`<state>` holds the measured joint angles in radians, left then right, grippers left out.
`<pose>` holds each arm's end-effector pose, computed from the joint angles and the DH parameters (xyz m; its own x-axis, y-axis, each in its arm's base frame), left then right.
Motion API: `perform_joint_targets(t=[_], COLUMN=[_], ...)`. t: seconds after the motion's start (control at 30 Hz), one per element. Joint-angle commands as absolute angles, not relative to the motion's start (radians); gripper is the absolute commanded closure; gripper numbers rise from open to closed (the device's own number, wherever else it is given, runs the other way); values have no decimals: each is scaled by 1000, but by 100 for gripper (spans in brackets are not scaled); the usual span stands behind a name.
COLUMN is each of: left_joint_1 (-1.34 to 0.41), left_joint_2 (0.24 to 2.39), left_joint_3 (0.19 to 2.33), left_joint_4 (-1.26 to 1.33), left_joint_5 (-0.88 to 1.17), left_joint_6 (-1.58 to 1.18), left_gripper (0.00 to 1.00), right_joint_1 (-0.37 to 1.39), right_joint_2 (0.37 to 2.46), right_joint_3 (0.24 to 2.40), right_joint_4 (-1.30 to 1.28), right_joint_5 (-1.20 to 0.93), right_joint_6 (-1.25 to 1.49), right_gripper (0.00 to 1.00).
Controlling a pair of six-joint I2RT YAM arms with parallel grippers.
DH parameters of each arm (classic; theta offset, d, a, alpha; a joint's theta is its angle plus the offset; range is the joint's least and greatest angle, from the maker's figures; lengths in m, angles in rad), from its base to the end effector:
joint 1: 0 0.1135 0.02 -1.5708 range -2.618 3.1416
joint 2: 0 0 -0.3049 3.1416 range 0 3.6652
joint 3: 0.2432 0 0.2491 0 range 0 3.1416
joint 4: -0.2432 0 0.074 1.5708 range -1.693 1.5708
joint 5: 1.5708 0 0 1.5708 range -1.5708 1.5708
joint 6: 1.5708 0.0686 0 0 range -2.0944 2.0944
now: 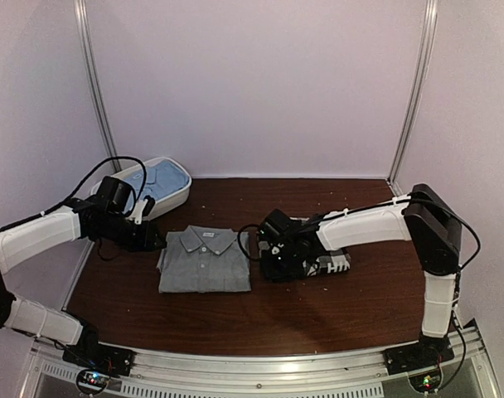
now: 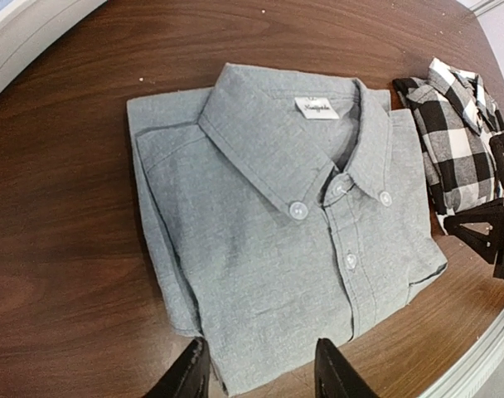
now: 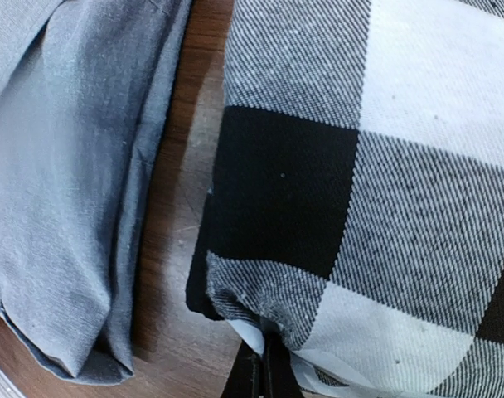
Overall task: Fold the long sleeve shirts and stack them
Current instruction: Move the square-folded shirt to the center of the board, then pick up the square-folded shirt from the center of the board.
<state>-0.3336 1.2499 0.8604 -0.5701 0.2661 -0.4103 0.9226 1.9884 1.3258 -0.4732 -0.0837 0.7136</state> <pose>0.2310 -0.0991 0.2517 -0.8925 -0.0980 -0.4403 0.1118 0.8976 -0.4264 0.2557 0.3472 0.1617 -0.9478 -0.1711 -0.2690 -0.2582 0.9068 0.3332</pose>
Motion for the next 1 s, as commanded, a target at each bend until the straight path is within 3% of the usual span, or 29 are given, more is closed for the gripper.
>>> perform_joint_targets(t=[0.0,0.23,0.5,0.7,0.97], left_joint_1=[-327,-326,-311,-310,-298], left_joint_2=[1244,1273,1349,1434,1547], left_joint_3=[844,847,862,874,888], left_joint_4=[-505,-505,-492,-463,-416], left_joint_5=[267,204,145,139,162], left_joint_6=[-441,-463,-481,-482,-500], left_gripper=[56,54,44,35,30], right_joint_1=[922,925,937,917,878], right_joint_2=[1965,1867,1894,1993,2082], right_joint_3=[1320,1319,1410,1489,1513], right_joint_4=[-404,-404,-323,-268,-230], right_joint_5=[-127,-73,-113,-151,-195], right_joint_6=[779,756,691,655,650], right_gripper=[98,76,53,45,42])
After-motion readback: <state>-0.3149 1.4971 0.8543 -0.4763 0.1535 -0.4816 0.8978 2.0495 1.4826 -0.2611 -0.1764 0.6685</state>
